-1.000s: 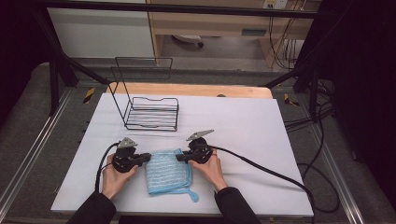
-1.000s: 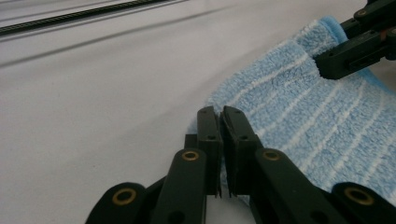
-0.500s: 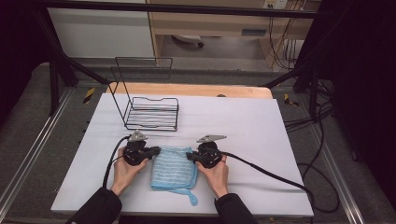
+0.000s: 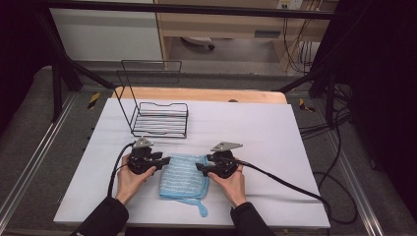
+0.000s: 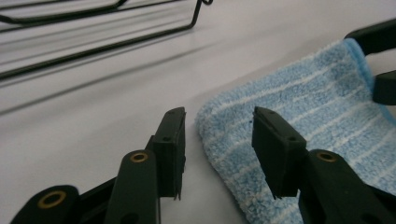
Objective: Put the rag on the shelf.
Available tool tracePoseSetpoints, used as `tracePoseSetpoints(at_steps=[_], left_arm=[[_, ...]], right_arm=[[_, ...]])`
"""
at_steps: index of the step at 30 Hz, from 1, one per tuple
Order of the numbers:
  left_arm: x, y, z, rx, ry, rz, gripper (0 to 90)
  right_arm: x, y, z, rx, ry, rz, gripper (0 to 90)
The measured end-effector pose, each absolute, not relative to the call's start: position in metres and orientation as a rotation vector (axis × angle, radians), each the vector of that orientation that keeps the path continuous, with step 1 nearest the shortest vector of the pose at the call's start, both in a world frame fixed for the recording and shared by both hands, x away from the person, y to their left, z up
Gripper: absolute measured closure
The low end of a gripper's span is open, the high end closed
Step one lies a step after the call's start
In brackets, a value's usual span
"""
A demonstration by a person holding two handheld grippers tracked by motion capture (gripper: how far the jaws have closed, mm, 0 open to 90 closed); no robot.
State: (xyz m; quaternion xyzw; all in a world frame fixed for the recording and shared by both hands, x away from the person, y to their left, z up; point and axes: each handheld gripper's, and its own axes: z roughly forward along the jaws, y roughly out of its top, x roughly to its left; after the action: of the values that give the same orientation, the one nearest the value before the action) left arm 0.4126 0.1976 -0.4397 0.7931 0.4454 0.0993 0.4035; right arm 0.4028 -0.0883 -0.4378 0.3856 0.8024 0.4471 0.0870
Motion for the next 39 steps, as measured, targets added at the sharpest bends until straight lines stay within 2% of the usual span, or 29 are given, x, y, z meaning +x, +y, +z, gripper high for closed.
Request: tracePoseSetpoints(at_steps=[5, 10, 16, 22, 31, 35, 39], left_arm=[[0.419, 0.193, -0.445, 1.981, 1.164, 0.238, 58.5], [0.422, 0.192, -0.447, 1.972, 1.178, 0.205, 66.7], [0.420, 0.189, -0.449, 1.991, 1.186, 0.193, 73.5], [0.417, 0.187, -0.447, 2.015, 1.166, 0.208, 80.6], [0.416, 0.186, -0.449, 2.038, 1.137, 0.231, 82.2], [0.416, 0.187, -0.450, 2.042, 1.129, 0.226, 82.1], [0.416, 0.185, -0.449, 2.055, 1.116, 0.247, 81.7]], right_arm=[[0.398, -0.107, -0.432, 1.132, 2.379, 1.379, 19.8], [0.389, -0.128, -0.431, 1.139, 2.374, 1.388, 11.3], [0.385, -0.140, -0.435, 1.169, 2.373, 1.381, 6.5], [0.387, -0.139, -0.438, 1.178, 2.368, 1.388, 6.8], [0.396, -0.123, -0.440, 1.237, 2.347, 1.389, 9.3], [0.405, -0.109, -0.440, 1.249, 2.356, 1.346, 13.5], [0.415, -0.099, -0.443, 1.271, 2.357, 1.340, 22.0]])
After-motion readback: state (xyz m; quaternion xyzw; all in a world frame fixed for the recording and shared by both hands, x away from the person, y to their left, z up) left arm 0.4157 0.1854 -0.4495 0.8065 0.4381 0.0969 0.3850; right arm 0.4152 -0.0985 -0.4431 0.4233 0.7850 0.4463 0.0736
